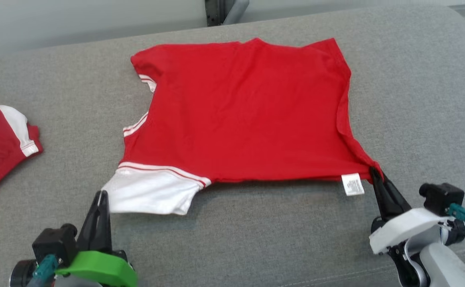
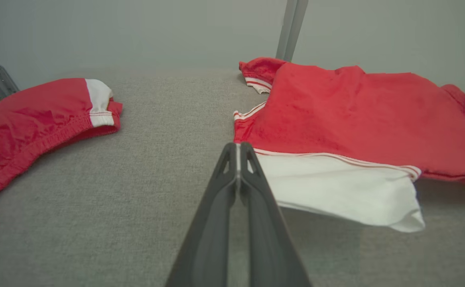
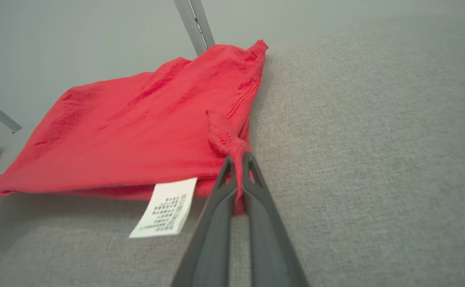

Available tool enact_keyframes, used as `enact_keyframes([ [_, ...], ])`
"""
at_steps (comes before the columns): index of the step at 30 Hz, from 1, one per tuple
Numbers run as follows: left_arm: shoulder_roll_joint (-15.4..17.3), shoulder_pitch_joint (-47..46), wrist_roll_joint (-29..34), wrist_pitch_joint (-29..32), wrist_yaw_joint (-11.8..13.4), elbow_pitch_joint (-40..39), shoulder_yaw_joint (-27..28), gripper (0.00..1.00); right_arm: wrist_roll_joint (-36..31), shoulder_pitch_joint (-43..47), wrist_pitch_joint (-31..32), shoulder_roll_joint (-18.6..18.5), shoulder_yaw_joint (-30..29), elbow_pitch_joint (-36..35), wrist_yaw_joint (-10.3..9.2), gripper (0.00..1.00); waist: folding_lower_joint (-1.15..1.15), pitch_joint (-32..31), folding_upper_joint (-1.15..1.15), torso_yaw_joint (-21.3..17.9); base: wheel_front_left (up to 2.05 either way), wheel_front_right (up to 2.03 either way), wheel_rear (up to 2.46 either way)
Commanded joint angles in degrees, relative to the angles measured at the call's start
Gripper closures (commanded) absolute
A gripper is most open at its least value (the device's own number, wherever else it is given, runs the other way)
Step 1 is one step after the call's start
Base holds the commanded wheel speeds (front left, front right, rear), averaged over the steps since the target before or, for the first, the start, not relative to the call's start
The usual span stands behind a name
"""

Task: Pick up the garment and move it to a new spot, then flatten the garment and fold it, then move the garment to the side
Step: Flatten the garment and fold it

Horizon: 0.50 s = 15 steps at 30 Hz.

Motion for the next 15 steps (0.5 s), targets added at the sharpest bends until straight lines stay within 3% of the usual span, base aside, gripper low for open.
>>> enact_keyframes([
  [1,0.35,2.68,0.64,1.93,1.19,-3.32,-0.45,1.0,-0.29,2.35,0.37,-0.48,-0.1,-0.59,-0.04,1.0,0.0,-3.56,0.0,0.68,0.0,0.0,0.0],
  [8,0.93,16.85,1.57,15.27,7.13,-23.01,-3.49,1.0,-3.03,12.83,5.94,-2.46,-2.87,-6.66,-0.04,1.0,0.0,-7.54,0.0,2.14,0.0,0.0,0.0],
  [15,2.65,22.73,0.9,23.54,8.59,-30.75,-5.35,1.0,-5.57,22.47,12.91,-2.01,-8.52,-14.31,-0.04,1.0,0.0,-8.79,0.0,3.28,0.0,0.0,0.0],
])
